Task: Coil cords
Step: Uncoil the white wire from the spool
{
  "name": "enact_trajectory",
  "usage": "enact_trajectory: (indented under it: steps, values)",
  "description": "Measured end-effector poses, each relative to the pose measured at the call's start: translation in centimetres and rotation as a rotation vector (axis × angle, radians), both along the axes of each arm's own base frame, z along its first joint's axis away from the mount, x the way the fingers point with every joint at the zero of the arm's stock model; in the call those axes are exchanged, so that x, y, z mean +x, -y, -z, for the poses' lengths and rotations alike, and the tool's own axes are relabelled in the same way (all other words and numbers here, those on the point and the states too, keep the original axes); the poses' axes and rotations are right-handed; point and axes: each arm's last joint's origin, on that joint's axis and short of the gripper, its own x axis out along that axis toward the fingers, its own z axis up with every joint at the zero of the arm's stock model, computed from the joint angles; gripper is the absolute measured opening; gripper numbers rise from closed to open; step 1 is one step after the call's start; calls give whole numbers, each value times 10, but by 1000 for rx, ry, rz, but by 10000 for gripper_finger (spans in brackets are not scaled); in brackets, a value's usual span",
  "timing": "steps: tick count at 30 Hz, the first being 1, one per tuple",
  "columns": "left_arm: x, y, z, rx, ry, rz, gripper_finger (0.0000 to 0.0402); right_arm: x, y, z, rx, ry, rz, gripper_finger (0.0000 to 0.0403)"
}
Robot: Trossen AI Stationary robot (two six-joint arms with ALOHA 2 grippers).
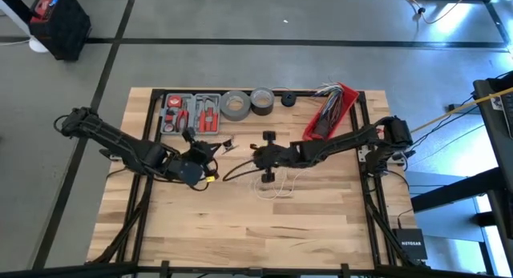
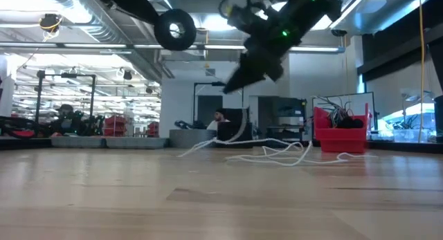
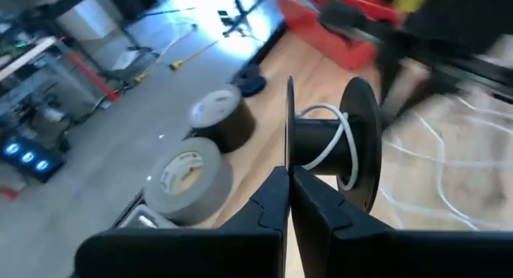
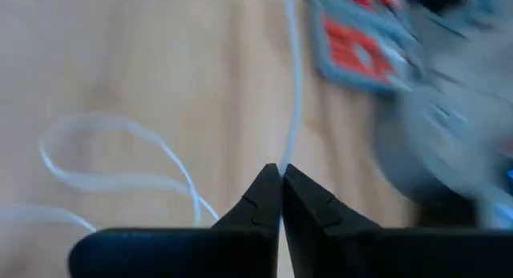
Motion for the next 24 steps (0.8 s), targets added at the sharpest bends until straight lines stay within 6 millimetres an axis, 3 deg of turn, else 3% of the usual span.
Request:
enact_trajectory:
  steps: [3,7,12,18,24]
  values:
    - [-2,5,2,-20,-43,66,5,-9,5,-2,-105,-51,144,11]
    - [-3,9,6,-99,-85,137,5,-21,10,-21,-178,-5,321,11]
    - [-9,5,11,-133,-143,108,5,-36,0,-50,-140,108,362,12]
    - [-13,-8,17,-170,-178,-5,5,-35,-34,-74,-75,285,197,12]
    - [-10,-25,14,-105,-100,-163,5,-26,-72,-80,3,376,-278,12]
